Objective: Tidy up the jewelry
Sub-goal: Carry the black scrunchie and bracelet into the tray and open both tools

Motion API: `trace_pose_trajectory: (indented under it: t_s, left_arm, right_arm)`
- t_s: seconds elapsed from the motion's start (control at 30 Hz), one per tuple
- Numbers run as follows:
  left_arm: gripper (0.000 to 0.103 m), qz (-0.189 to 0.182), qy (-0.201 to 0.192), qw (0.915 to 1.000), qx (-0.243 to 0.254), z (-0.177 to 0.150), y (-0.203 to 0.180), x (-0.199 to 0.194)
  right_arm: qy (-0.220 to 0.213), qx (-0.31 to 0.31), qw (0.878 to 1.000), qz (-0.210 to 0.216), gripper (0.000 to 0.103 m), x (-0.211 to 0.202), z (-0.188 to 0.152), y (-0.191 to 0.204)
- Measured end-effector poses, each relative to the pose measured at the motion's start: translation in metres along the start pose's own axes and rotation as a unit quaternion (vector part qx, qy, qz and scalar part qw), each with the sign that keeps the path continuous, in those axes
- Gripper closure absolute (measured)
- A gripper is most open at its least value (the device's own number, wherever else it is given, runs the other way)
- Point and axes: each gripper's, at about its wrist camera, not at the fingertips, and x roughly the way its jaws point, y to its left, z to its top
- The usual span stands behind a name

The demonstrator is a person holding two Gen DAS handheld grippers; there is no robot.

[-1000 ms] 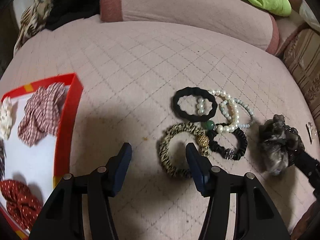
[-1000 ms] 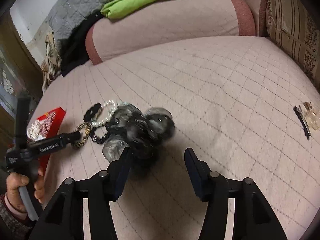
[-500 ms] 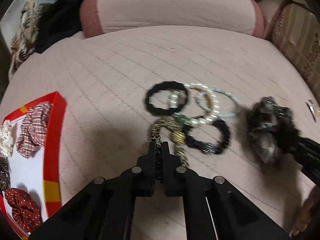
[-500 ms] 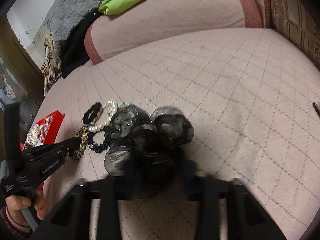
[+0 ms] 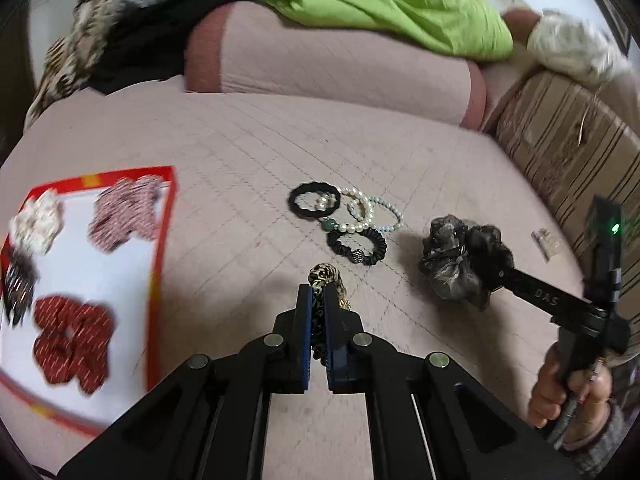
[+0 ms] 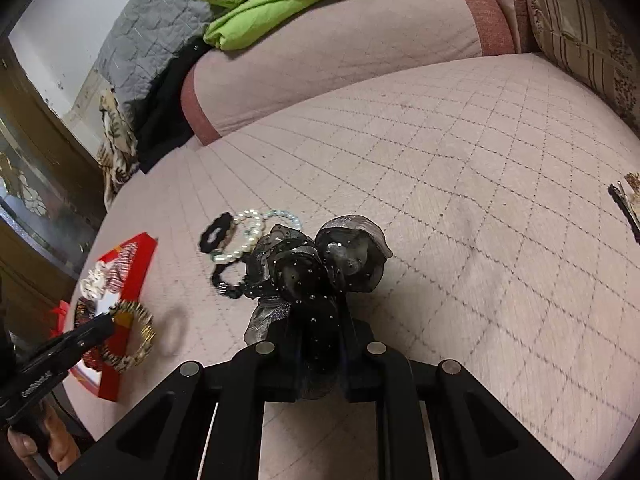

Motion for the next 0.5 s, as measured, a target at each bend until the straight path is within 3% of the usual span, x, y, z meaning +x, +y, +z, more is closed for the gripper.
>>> trace_pose_trajectory:
  t_s: [0.1, 0.27, 0.5]
  left_arm:
    - [0.098, 0.009, -0.022, 0.9994, -0.023, -0.007, 0.017, -0.029]
    - [0.098, 0.057, -0.054, 0.9963, -0.036, -0.017, 0.047, -0.068]
    - [0.098, 0.103, -0.082, 0.9872, -0.091, -0.028, 0.105, -0.105]
  right_arm:
    - [-0.008, -0.008, 1.0, 0.006, 0.088, -0.012, -0.004, 0.01]
    - [-0.022, -0.054, 0.998, 0.018, 0.088, -0.031, -0.021, 0.043]
    - [-0.02, -0.09, 0.995, 0.041, 0.088, -0.048, -0.054, 0.084]
